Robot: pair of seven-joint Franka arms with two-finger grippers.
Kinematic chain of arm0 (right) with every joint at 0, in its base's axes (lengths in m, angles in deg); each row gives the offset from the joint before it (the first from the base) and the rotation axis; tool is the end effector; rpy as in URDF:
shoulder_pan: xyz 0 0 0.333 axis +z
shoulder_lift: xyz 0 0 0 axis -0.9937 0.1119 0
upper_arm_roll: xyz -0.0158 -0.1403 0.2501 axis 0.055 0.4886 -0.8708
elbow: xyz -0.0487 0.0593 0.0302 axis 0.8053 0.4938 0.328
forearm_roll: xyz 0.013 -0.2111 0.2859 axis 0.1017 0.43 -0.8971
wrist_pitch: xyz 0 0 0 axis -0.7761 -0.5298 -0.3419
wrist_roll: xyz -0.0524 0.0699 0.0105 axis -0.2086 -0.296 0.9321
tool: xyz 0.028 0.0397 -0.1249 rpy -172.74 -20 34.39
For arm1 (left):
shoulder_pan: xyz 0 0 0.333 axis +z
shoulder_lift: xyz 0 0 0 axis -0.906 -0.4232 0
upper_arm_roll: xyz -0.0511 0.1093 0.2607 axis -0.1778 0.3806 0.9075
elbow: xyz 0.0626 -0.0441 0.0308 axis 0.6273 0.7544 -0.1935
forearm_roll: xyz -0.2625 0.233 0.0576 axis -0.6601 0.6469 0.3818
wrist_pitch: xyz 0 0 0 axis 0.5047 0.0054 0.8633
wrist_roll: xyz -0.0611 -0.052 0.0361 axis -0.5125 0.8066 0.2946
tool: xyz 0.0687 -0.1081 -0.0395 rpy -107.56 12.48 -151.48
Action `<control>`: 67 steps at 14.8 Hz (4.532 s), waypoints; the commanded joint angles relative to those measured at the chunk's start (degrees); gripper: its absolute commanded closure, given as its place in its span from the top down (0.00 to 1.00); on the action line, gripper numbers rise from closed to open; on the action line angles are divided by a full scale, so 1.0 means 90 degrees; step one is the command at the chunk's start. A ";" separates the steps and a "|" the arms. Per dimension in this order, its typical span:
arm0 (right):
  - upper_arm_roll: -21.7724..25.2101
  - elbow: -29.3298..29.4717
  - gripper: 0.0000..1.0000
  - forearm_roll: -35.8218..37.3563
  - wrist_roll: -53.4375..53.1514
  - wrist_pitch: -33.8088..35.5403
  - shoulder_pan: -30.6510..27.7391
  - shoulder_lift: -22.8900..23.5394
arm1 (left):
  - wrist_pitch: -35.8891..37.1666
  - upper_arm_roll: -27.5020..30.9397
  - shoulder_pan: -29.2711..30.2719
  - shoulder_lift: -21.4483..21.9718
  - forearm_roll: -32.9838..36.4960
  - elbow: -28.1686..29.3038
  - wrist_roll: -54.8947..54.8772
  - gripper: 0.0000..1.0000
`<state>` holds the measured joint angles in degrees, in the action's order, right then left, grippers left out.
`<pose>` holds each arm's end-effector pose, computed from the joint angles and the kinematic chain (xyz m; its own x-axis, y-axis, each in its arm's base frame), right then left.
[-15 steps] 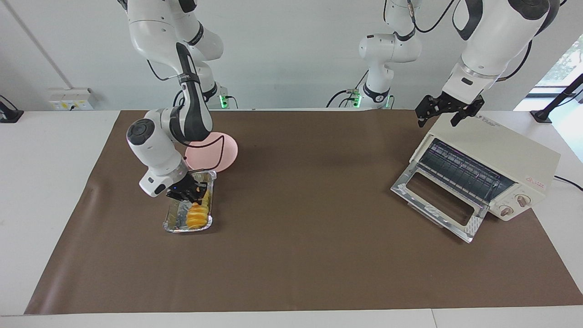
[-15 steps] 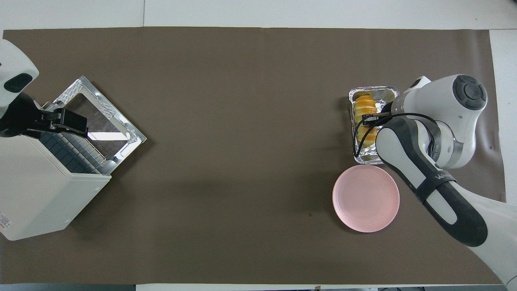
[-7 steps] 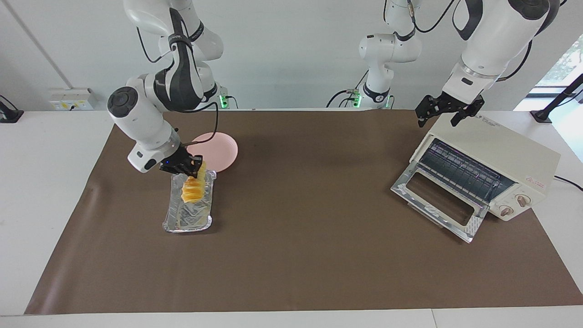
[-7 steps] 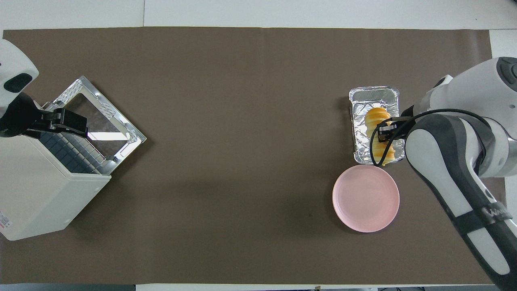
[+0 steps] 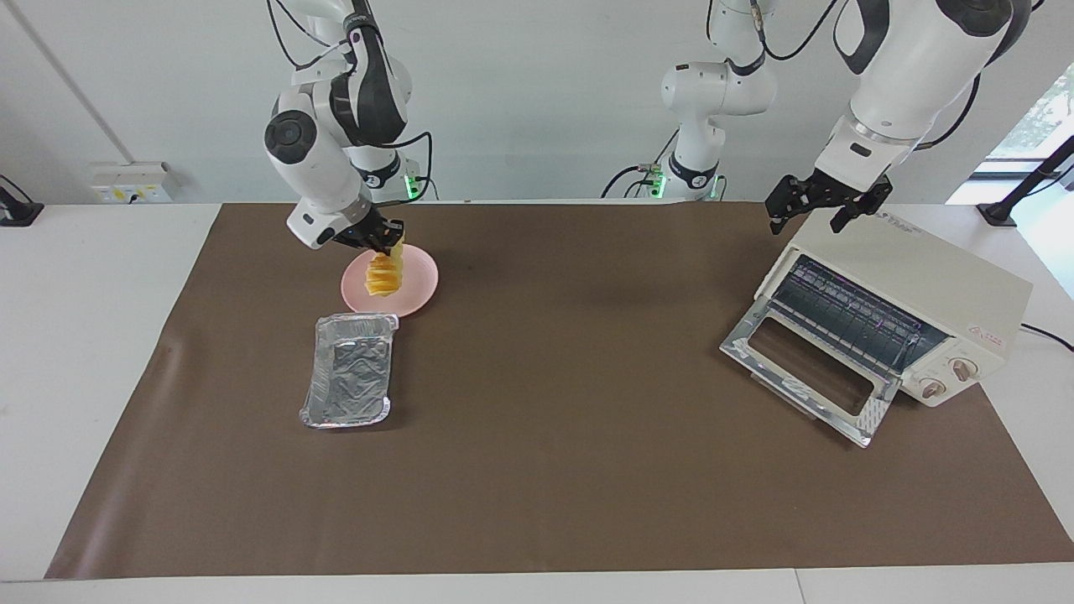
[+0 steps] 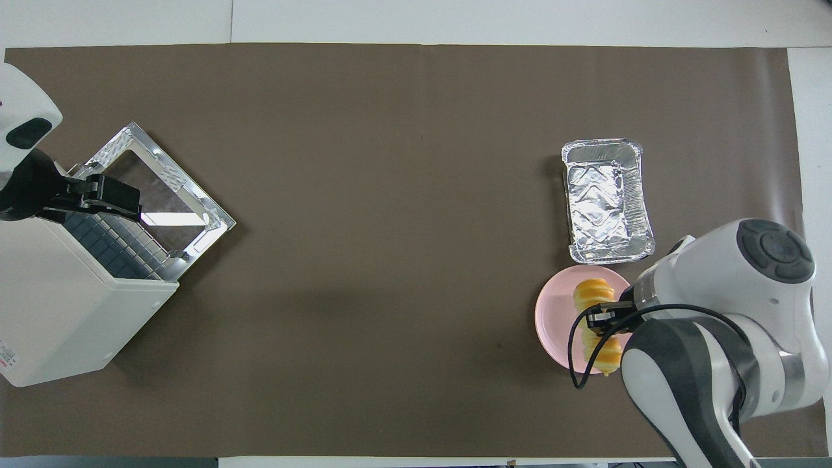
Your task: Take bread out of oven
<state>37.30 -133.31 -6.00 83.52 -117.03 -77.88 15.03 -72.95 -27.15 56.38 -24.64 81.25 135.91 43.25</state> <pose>0.3808 0.0842 0.3569 0.9551 0.0069 -0.2961 -0.0161 -0.9971 -0.0750 0.5007 -0.0729 0.5567 0.9950 -0.0607 -0.0789 -0.0616 -0.9981 -0.0081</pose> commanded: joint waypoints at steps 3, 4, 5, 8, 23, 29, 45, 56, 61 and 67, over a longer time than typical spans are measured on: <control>0.0006 -0.1312 0.00 0.0047 -0.0039 -0.0697 -0.0008 -0.0731 | -0.0029 -0.0020 0.0065 0.0065 -0.0107 0.0009 -0.0043 1.00; 0.0006 -0.1546 0.00 0.0047 -0.0020 -0.1076 -0.0008 -0.0702 | -0.0029 -0.0020 0.0065 0.0065 -0.0107 0.0009 -0.0043 1.00; 0.0006 -0.1712 0.00 0.0047 0.0019 -0.1467 -0.0018 -0.0634 | -0.0029 -0.0020 0.0065 0.0065 -0.0107 0.0009 -0.0043 1.00; 0.0006 -0.1656 0.00 0.0047 -0.0010 -0.1588 -0.0008 -0.0555 | -0.0029 -0.0020 0.0065 0.0065 -0.0107 0.0009 -0.0043 1.00; 0.0006 -0.1509 0.00 0.0047 0.0166 -0.2320 -0.0174 -0.0146 | -0.0029 -0.0020 0.0065 0.0075 -0.0107 0.0009 -0.0043 1.00; 0.0026 -0.0557 1.00 0.0047 0.0136 -0.1438 -0.0350 0.0099 | -0.0029 -0.0020 0.0065 0.0065 -0.0107 0.0009 -0.0043 1.00; 0.0075 0.4699 1.00 0.0975 0.1123 0.2610 -0.1512 0.0438 | -0.0029 -0.0020 0.0065 0.0065 -0.0107 0.0009 -0.0043 1.00; 0.0084 0.4878 1.00 0.1034 0.1045 0.2739 -0.1639 0.0919 | -0.0029 -0.0020 0.0065 0.0065 -0.0107 0.0009 -0.0043 1.00; 0.0075 0.3875 1.00 0.1034 0.1025 0.1881 -0.1649 0.0481 | -0.0029 -0.0020 0.0065 0.0065 -0.0107 0.0009 -0.0043 1.00; 0.0075 0.3872 1.00 0.1034 0.1025 0.1586 -0.1649 0.0636 | -0.0029 -0.0020 0.0065 0.0065 -0.0107 0.0009 -0.0043 1.00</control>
<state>38.65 -97.44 2.25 92.41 -101.44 -91.80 21.51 -72.95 -27.15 56.38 -24.64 81.25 135.91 43.25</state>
